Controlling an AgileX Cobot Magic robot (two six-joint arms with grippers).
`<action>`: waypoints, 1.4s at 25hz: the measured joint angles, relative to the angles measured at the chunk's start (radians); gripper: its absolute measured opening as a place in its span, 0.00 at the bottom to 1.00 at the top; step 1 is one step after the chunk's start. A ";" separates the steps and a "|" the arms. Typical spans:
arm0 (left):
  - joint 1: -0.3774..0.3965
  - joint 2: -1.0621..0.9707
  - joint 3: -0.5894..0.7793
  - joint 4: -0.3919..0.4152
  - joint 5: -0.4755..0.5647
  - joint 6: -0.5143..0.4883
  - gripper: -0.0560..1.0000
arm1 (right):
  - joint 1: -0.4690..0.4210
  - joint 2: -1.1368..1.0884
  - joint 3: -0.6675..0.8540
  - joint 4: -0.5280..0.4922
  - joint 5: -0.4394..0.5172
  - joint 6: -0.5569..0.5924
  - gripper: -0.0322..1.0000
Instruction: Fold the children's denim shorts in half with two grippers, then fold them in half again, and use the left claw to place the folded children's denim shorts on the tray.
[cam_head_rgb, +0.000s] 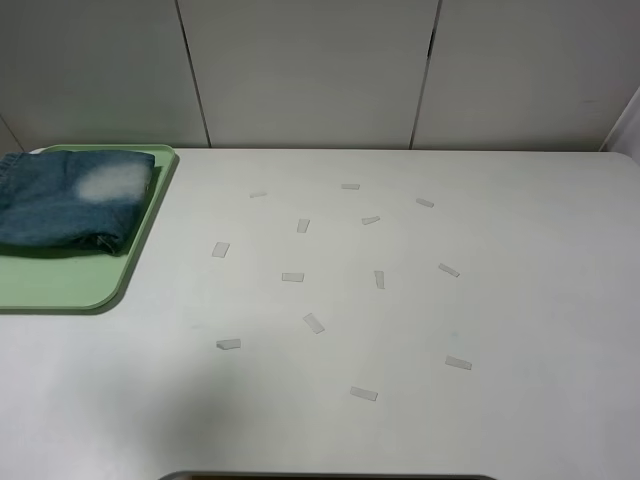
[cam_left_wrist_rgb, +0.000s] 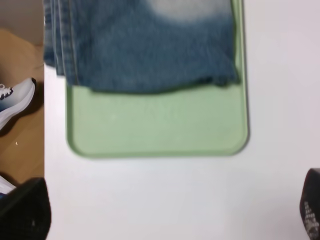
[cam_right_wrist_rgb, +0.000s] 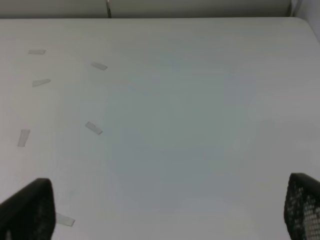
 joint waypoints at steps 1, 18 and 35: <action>0.000 -0.040 0.030 -0.002 0.001 0.000 0.99 | 0.000 0.000 0.000 0.000 0.000 0.000 0.70; 0.000 -0.727 0.393 -0.142 0.002 0.037 0.99 | 0.000 0.000 0.000 0.000 0.000 0.000 0.70; -0.012 -1.093 0.756 -0.205 -0.095 0.046 0.99 | 0.000 0.000 0.000 0.000 0.000 0.000 0.70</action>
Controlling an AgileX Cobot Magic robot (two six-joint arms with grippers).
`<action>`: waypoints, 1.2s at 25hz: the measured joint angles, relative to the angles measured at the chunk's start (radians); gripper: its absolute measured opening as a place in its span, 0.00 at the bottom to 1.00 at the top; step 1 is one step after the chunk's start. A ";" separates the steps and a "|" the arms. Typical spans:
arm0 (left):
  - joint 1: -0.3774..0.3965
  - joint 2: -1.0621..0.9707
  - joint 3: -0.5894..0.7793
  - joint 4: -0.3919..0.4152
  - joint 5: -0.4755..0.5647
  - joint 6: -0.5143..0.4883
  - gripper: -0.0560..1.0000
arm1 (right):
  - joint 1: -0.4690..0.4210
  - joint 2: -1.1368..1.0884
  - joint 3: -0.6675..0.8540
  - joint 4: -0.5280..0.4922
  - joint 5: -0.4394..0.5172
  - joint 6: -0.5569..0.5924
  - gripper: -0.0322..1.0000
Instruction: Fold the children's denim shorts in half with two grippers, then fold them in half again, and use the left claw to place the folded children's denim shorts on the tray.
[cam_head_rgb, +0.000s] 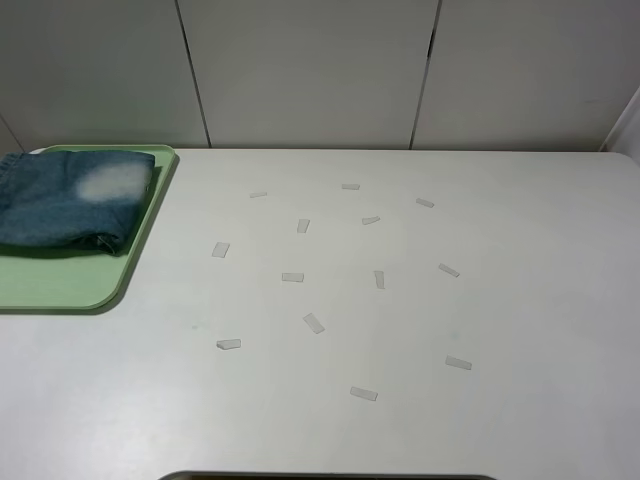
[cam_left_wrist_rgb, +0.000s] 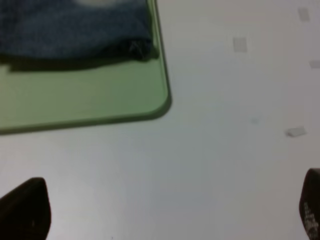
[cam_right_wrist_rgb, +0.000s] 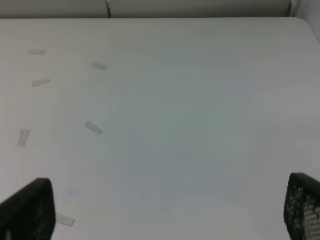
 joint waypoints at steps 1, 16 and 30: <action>-0.008 -0.005 0.007 0.000 0.001 0.000 0.99 | 0.000 0.000 0.000 0.000 0.000 0.000 0.70; -0.055 -0.005 0.012 0.000 -0.004 0.000 1.00 | 0.000 0.000 0.000 0.000 0.000 0.000 0.70; -0.055 -0.005 0.012 0.000 -0.004 0.000 1.00 | 0.000 0.000 0.000 0.000 0.000 0.000 0.70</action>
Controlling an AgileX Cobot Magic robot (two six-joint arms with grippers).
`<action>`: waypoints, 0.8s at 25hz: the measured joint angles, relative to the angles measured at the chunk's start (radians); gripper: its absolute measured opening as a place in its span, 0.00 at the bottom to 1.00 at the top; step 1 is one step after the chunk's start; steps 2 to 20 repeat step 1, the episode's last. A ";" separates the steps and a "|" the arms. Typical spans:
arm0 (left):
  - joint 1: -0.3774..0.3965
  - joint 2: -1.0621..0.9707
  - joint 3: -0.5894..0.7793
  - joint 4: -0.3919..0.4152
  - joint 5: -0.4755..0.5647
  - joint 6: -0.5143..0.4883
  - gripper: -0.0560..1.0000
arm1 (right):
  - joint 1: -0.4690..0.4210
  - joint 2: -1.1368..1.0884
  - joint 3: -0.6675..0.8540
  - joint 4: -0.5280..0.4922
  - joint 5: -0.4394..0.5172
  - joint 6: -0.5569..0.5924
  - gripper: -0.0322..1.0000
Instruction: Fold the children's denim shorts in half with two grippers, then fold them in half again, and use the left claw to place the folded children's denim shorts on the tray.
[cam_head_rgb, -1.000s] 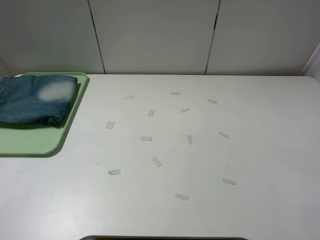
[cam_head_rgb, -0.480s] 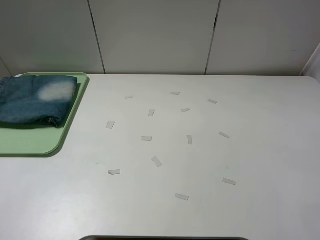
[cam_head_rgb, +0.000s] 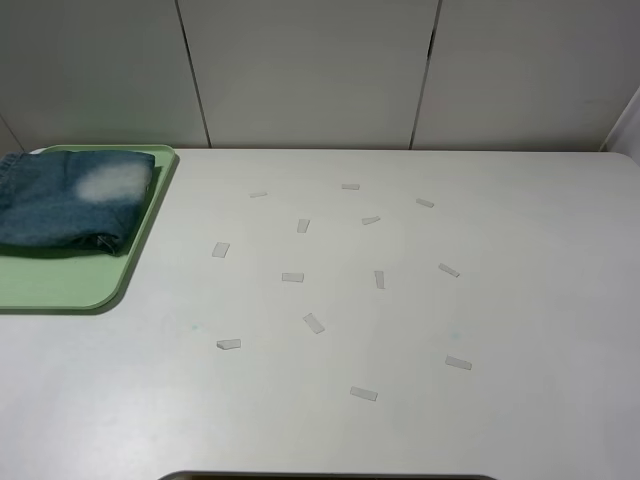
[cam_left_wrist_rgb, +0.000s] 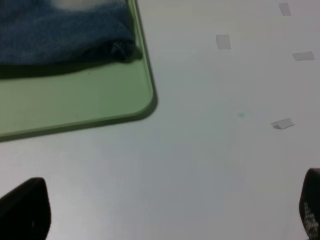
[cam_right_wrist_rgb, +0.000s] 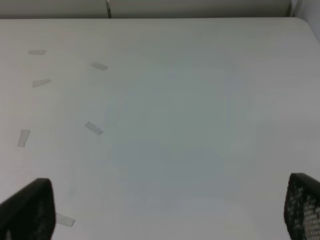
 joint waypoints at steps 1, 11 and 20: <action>0.000 0.000 0.000 0.000 0.000 0.000 1.00 | 0.000 0.000 0.000 0.000 0.000 0.000 0.70; 0.000 0.000 0.000 0.000 0.000 0.000 1.00 | 0.000 0.000 0.000 0.000 0.000 0.000 0.70; 0.000 0.000 0.000 0.000 0.000 0.000 1.00 | 0.000 0.000 0.000 0.000 0.000 0.000 0.70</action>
